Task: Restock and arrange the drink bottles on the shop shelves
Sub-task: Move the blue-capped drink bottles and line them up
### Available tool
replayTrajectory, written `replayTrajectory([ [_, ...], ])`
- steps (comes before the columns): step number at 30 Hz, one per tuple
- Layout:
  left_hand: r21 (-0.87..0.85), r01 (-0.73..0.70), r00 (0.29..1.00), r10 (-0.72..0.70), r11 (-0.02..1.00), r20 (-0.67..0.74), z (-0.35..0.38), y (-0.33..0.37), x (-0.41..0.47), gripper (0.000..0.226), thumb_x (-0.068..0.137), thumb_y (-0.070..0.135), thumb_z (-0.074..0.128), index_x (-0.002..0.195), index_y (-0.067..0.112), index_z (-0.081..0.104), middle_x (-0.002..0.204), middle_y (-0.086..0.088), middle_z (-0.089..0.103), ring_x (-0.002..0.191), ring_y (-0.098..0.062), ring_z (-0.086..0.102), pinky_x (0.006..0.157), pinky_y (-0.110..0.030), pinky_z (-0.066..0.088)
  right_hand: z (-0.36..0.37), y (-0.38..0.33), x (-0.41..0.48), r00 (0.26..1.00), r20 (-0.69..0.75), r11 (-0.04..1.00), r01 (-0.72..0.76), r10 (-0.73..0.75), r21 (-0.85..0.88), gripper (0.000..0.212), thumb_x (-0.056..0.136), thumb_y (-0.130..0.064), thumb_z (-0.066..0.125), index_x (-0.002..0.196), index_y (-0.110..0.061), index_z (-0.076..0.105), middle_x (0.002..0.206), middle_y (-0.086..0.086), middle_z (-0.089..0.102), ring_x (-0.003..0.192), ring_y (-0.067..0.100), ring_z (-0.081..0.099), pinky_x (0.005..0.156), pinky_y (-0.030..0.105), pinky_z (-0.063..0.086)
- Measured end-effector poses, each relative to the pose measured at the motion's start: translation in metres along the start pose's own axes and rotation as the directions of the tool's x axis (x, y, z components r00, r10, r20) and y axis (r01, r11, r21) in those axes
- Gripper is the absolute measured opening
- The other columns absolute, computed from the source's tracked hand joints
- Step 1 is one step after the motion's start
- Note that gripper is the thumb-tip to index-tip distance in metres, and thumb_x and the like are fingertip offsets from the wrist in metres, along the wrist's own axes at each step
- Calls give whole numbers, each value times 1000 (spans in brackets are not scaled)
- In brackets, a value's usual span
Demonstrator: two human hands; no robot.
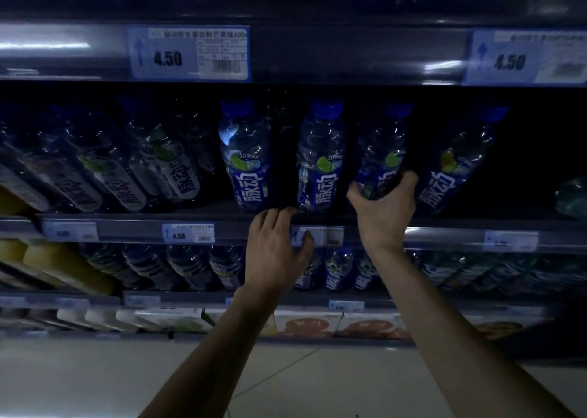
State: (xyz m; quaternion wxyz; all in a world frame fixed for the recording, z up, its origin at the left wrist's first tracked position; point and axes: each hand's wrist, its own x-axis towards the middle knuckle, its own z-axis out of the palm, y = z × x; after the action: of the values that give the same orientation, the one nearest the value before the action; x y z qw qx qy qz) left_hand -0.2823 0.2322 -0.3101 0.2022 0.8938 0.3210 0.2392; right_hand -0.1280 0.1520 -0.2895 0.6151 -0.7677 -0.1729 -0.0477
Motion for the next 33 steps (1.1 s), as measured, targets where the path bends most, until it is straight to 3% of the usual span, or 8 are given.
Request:
replayTrajectory([
  [6, -11, -13, 1000, 13, 1000, -2, -3, -2, 0, 43, 85, 29, 62, 124, 12, 55, 116, -8, 60, 112, -29, 48, 97, -43, 42, 1, -3, -6, 1000, 2, 999, -23, 23, 44, 60, 75, -22, 80, 122, -17, 43, 105, -5, 59, 90, -13, 56, 74, 0, 43],
  [11, -84, 1, 1000, 0, 996, 13, -9, -3, 0, 37, 87, 26, 62, 121, 13, 55, 115, -6, 60, 111, -26, 48, 94, -41, 42, -1, -10, -8, 999, 22, 999, -36, 36, 9, 61, 77, -25, 79, 124, -14, 42, 111, 0, 56, 93, -7, 55, 81, 7, 46],
  [16, -341, 115, 955, -198, 933, -221, -32, -7, 3, 25, 88, 26, 62, 110, 17, 53, 106, 4, 47, 100, -13, 48, 81, -26, 41, -6, -17, -40, 988, -102, 989, 101, -113, -111, 56, 84, -27, 71, 127, -4, 42, 125, 12, 45, 114, 17, 43, 95, 16, 34],
  [19, -384, 170, 923, -284, 907, -262, -42, -14, 9, 38, 88, 29, 65, 118, 17, 46, 121, -1, 41, 110, -17, 43, 88, -24, 37, -1, -20, -64, 987, -35, 985, 151, -154, -80, 41, 86, -16, 68, 119, -6, 47, 113, 7, 47, 102, 17, 49, 84, 5, 36],
  [23, -455, 327, 888, -434, 829, -153, -45, -24, 26, 71, 85, 35, 68, 141, 18, 30, 141, -2, 30, 123, -14, 38, 99, -25, 36, 20, -26, -70, 995, 78, 993, 75, -68, -92, 47, 88, -20, 67, 129, -7, 47, 122, 4, 51, 114, 18, 52, 90, 4, 33],
  [27, -490, 342, 896, -436, 802, -88, -40, -29, 40, 75, 79, 34, 74, 140, 17, 34, 135, 0, 40, 121, -11, 42, 97, -32, 43, 40, -30, -66, 992, 123, 990, 9, 8, -138, 62, 92, -26, 64, 144, -9, 34, 145, 8, 41, 134, 20, 38, 109, 26, 33],
  [30, -527, 292, 912, -398, 798, -97, -37, -32, 44, 57, 78, 31, 76, 126, 24, 46, 123, 3, 50, 109, -11, 52, 89, -31, 50, 47, -31, -62, 992, 125, 986, 0, 21, -164, 66, 91, -25, 65, 145, -5, 32, 147, 11, 40, 133, 14, 31, 102, 3, 14],
  [33, -535, 309, 906, -414, 786, -86, -37, -38, 46, 46, 75, 33, 79, 112, 28, 51, 115, 2, 59, 98, -6, 59, 82, -31, 55, 49, -31, -57, 994, 106, 993, -2, 15, -121, 57, 88, -20, 69, 136, -4, 43, 127, 11, 56, 115, 14, 50, 86, -8, 22],
])
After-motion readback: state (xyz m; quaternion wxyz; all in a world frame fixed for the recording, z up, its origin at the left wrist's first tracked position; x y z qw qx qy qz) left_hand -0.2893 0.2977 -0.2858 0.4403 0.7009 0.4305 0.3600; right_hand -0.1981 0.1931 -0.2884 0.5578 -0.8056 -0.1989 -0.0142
